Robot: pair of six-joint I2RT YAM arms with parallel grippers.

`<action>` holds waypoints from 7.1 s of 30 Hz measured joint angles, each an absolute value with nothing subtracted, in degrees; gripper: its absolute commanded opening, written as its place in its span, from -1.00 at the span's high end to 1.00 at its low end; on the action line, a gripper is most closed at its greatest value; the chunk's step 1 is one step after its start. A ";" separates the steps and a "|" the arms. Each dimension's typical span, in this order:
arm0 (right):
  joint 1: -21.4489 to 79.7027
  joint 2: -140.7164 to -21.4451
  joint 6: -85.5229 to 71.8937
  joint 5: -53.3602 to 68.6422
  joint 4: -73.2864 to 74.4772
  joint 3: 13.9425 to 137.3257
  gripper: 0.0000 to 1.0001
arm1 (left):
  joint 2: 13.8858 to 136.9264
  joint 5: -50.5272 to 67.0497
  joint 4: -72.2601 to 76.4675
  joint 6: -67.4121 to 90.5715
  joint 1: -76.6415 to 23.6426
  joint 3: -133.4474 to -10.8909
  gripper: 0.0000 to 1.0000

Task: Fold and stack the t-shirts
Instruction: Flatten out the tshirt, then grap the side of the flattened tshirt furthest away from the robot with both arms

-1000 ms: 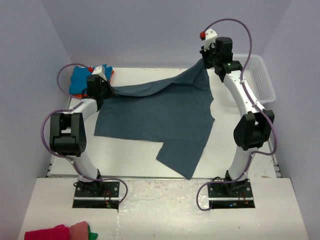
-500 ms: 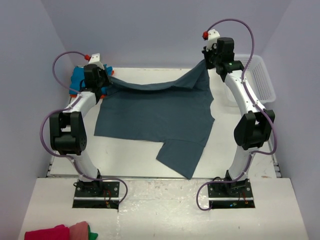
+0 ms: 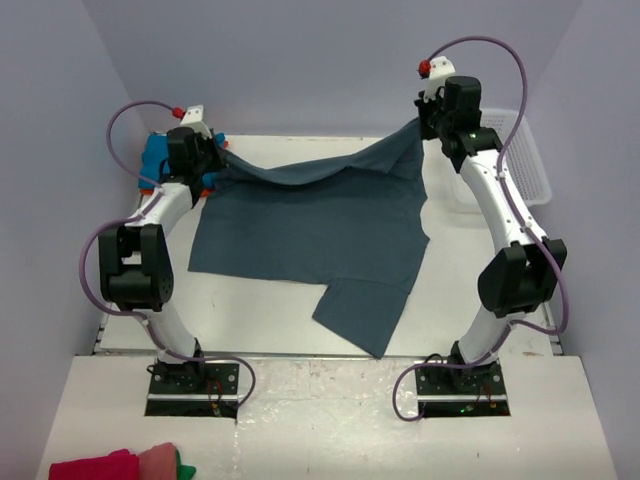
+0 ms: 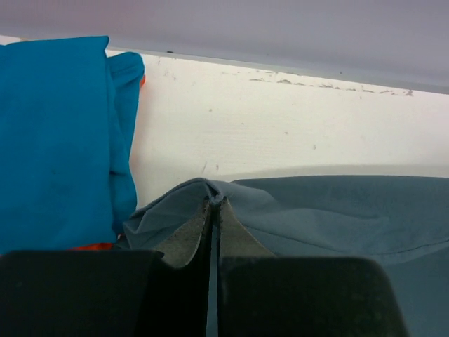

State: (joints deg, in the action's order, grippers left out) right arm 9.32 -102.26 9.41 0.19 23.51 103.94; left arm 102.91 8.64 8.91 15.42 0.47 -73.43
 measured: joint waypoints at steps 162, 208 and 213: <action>11.38 -105.36 -4.73 -16.64 41.36 104.33 1.00 | 119.46 17.26 0.82 16.91 1.58 -91.70 0.63; 14.90 -99.09 -16.43 -25.76 42.65 83.37 1.00 | 115.11 -7.16 -8.23 16.91 -6.76 -81.12 0.16; 14.87 -98.98 -16.32 -25.21 42.37 82.98 1.00 | 121.32 -9.28 -10.72 16.91 -6.76 -85.25 0.20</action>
